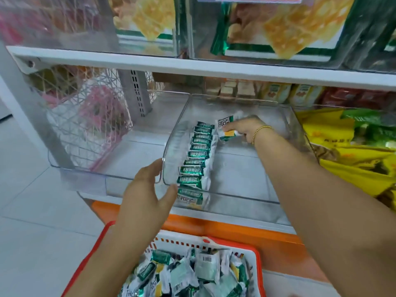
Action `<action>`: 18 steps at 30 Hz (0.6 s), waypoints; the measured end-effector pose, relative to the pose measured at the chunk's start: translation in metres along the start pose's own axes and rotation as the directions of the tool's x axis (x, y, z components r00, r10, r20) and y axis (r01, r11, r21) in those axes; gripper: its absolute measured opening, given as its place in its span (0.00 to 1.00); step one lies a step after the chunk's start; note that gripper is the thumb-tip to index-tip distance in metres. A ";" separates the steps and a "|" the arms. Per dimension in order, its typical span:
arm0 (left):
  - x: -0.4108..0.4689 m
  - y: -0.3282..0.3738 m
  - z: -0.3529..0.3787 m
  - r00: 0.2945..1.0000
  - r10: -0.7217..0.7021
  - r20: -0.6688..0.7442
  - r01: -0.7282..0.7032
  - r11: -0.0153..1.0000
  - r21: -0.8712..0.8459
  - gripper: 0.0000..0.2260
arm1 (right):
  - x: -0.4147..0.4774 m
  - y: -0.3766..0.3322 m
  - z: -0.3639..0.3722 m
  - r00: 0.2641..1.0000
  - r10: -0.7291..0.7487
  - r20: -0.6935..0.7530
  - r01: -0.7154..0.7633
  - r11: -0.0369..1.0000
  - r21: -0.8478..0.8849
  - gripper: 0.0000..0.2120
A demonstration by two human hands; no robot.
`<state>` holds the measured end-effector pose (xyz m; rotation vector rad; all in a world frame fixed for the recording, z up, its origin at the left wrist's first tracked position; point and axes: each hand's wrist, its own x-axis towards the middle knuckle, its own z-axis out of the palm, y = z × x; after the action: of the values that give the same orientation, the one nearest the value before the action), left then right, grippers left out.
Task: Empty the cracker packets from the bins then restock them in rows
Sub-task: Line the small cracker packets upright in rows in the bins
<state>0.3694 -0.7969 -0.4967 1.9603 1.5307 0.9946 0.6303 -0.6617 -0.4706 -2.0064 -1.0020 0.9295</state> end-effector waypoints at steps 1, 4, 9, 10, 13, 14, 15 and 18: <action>0.001 0.001 0.001 1.000 0.021 -0.003 -0.021 1.000 0.004 0.23 | 0.008 0.007 0.001 0.999 0.008 -0.037 -0.011 0.998 -0.068 0.15; 0.002 0.000 0.001 0.999 0.053 0.005 -0.053 0.998 0.033 0.24 | 0.018 0.018 0.003 0.997 0.030 -0.066 -0.041 0.984 -0.172 0.16; 0.000 -0.004 0.002 0.997 0.065 0.039 -0.067 0.995 0.071 0.28 | 0.024 0.025 -0.003 0.996 0.081 -0.044 -0.092 0.912 -0.400 0.20; 0.000 -0.005 0.003 0.997 0.063 0.038 -0.066 0.995 0.075 0.28 | 0.024 0.026 -0.006 0.996 0.081 -0.044 -0.092 0.879 -0.467 0.19; -0.003 -0.005 0.005 0.997 0.057 0.042 -0.061 0.993 0.099 0.29 | 0.021 0.034 -0.010 0.997 0.069 -0.045 -0.082 0.766 -0.638 0.19; -0.003 -0.005 0.005 0.997 0.057 0.045 -0.062 0.993 0.101 0.30 | 0.021 0.039 -0.011 0.994 0.102 -0.030 -0.097 0.760 -0.643 0.18; -0.003 -0.005 0.005 0.997 0.057 0.047 -0.061 0.993 0.097 0.30 | 0.018 0.042 -0.010 0.992 0.130 0.002 -0.101 0.784 -0.613 0.16; -0.001 -0.006 0.004 0.998 0.042 0.054 -0.046 0.997 0.065 0.29 | 0.012 0.045 0.001 0.992 0.126 0.025 -0.106 0.907 -0.407 0.15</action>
<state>0.3685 -0.7964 -0.5035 2.0573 1.5154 0.9136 0.6500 -0.6719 -0.5111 -2.4199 -1.1912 0.8920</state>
